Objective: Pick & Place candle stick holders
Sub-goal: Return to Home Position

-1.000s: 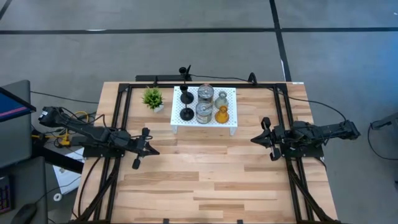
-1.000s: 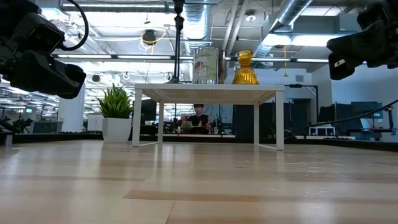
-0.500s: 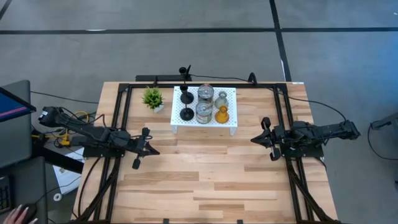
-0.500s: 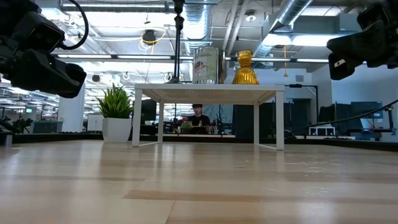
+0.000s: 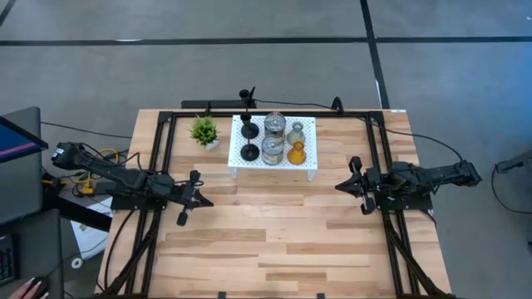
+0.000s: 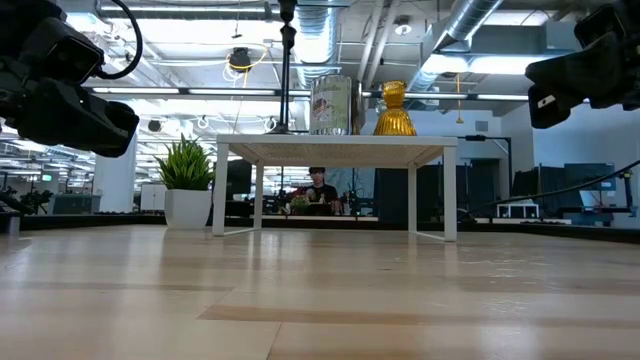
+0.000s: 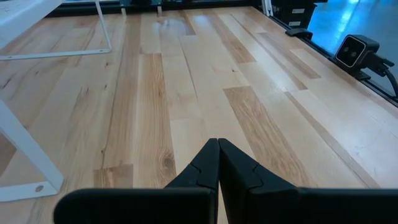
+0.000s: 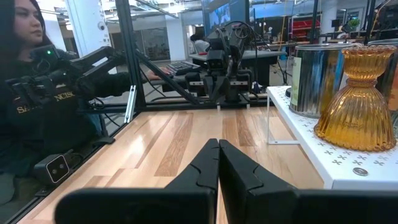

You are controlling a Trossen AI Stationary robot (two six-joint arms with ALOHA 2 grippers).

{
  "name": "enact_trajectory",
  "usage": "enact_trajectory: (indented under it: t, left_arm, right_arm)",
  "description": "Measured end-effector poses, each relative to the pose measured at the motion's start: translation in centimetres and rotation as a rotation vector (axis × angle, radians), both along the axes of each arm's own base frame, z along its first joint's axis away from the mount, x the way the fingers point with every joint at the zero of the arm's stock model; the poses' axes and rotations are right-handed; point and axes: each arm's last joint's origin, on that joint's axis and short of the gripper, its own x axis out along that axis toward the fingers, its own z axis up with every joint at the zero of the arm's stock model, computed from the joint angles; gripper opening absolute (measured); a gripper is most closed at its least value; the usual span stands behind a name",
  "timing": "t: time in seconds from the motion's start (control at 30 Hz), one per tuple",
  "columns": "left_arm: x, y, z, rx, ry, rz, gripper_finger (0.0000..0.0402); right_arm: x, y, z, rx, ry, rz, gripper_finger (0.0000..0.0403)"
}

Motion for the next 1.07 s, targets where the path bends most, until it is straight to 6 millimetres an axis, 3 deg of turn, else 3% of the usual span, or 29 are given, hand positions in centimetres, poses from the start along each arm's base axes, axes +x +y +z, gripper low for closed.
enact_trajectory:
  t: [1.07]
  left_arm:
    - [0.02,-0.01,0.14,-0.005,-0.014,0.000,0.0004]
  right_arm:
    - [0.00,0.00,-0.01,0.000,0.000,0.000,0.0000]
